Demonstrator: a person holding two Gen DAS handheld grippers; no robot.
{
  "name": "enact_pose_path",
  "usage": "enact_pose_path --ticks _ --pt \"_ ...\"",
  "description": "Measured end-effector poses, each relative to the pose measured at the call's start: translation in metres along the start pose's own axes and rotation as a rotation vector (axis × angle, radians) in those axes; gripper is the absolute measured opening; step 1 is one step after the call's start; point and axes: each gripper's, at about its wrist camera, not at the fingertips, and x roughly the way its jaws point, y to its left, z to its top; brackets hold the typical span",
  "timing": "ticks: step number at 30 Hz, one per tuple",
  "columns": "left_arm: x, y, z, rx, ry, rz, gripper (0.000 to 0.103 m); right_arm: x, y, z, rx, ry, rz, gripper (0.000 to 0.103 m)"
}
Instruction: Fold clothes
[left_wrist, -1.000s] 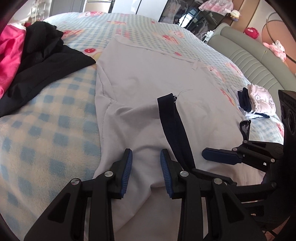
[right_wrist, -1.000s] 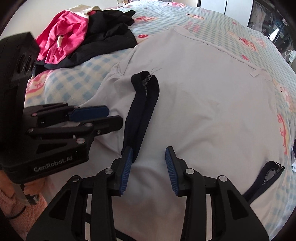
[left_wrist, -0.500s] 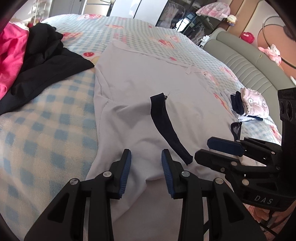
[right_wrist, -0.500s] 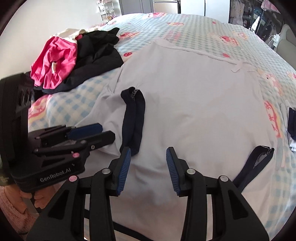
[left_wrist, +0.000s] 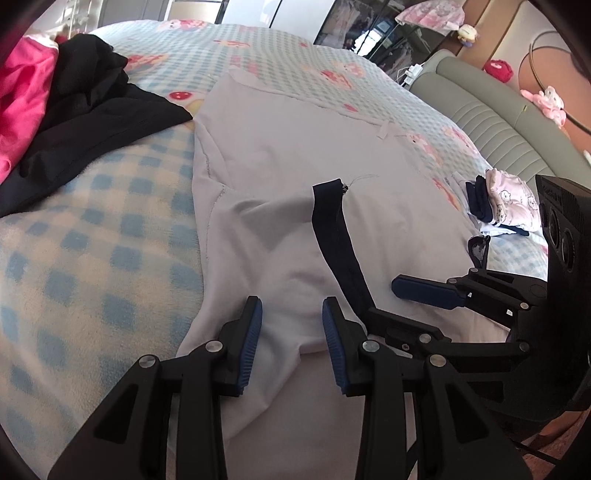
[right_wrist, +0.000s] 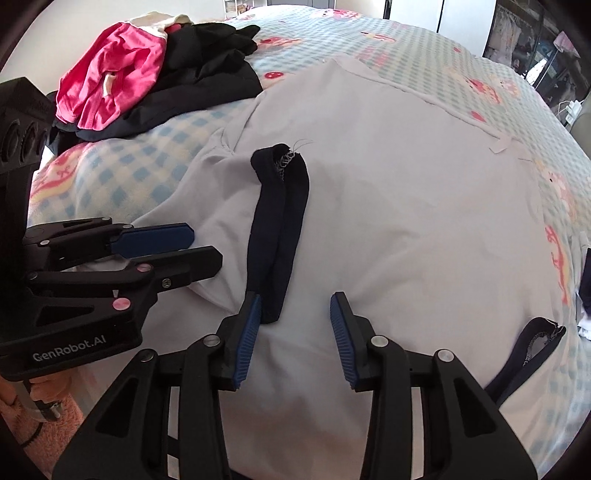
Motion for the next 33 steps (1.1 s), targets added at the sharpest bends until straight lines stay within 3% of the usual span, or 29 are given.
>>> enact_pose_path --ticks 5,10,12,14,19,21,24,27,30,33 --pt "-0.001 0.001 0.000 -0.004 -0.002 -0.007 0.036 -0.009 -0.015 0.002 0.058 -0.016 -0.125 0.031" --pt "-0.011 0.001 0.002 -0.015 -0.039 -0.060 0.037 -0.027 -0.028 0.007 0.134 -0.082 0.006 0.034" --pt "-0.015 0.000 0.003 -0.019 -0.057 -0.087 0.037 -0.019 -0.023 0.011 0.094 -0.051 -0.010 0.035" --pt "-0.013 0.001 0.004 -0.019 -0.052 -0.064 0.037 -0.013 -0.014 0.012 0.056 -0.040 -0.034 0.035" --pt "-0.023 0.015 0.007 -0.076 -0.074 -0.067 0.037 -0.023 -0.003 0.019 0.055 -0.109 0.050 0.041" --pt "-0.028 0.024 0.009 -0.112 -0.090 -0.091 0.037 -0.015 0.004 0.021 0.029 -0.084 0.047 0.042" --pt "-0.032 0.037 0.010 -0.163 -0.120 -0.104 0.037 0.006 -0.002 0.020 0.046 -0.012 -0.023 0.041" --pt "-0.030 0.038 0.024 -0.141 -0.132 -0.067 0.037 -0.002 -0.015 0.021 0.124 -0.035 -0.043 0.038" --pt "-0.020 0.032 0.045 -0.071 -0.117 -0.044 0.035 -0.019 -0.015 0.027 0.120 -0.108 0.007 0.040" --pt "-0.001 0.030 0.060 -0.033 -0.066 -0.006 0.035 -0.015 -0.013 0.037 0.125 -0.115 0.055 0.042"
